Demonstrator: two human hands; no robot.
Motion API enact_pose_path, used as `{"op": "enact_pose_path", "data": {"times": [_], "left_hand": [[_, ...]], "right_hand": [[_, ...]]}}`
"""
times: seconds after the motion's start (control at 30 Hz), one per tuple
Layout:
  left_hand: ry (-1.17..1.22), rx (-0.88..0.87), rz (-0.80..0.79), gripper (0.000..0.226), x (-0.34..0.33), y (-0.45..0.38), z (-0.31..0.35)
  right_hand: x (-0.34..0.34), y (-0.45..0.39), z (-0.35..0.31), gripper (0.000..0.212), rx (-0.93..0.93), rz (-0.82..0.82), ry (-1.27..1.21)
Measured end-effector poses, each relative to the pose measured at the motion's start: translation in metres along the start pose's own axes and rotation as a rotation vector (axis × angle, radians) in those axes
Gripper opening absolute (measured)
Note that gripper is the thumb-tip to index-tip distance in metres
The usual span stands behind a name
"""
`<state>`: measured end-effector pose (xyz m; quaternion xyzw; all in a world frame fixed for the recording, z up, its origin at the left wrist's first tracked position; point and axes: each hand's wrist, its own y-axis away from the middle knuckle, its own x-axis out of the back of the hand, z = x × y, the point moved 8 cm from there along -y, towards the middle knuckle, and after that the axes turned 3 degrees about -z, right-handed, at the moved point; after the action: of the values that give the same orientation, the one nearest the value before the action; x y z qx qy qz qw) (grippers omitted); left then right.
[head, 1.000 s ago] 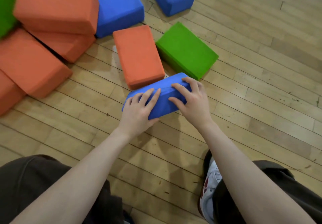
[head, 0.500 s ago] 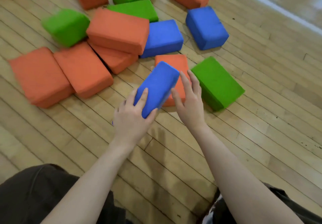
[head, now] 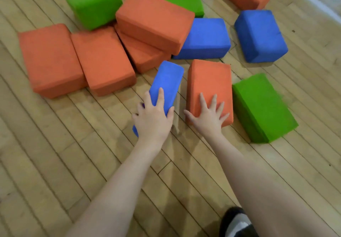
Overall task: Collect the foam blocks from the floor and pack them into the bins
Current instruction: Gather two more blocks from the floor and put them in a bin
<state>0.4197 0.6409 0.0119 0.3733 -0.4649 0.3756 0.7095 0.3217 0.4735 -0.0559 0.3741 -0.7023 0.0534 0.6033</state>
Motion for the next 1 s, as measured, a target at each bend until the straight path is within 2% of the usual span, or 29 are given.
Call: {"op": "enact_pose_path", "data": {"times": [0.17,0.3,0.5,0.63,0.7,0.83,1.0], "left_hand": [[-0.060,-0.026,0.017,0.064,-0.004,0.002,-0.001],[-0.086,-0.069,-0.033,0.069,-0.002,0.003,0.000],[0.096,-0.032,-0.076,0.065,0.007,0.011,-0.001],[0.127,-0.052,-0.074,0.064,0.013,0.030,0.010],[0.115,-0.068,-0.108,0.064,0.010,0.036,0.020],[0.024,-0.116,-0.146,0.064,0.000,0.041,0.037],[-0.129,-0.184,-0.192,0.075,-0.014,0.043,0.038]], "right_hand": [[-0.003,-0.001,-0.002,0.073,-0.017,0.011,-0.013],[0.010,0.013,0.001,0.060,0.057,0.023,-0.167],[0.046,0.054,0.006,0.050,0.198,0.068,-0.488],[0.056,0.083,0.016,0.042,0.206,0.105,-0.540],[0.056,0.088,0.027,0.047,0.123,0.127,-0.527],[0.057,0.083,0.041,0.079,-0.012,0.148,-0.337],[0.055,0.070,0.037,0.079,0.059,0.146,-0.187]]}}
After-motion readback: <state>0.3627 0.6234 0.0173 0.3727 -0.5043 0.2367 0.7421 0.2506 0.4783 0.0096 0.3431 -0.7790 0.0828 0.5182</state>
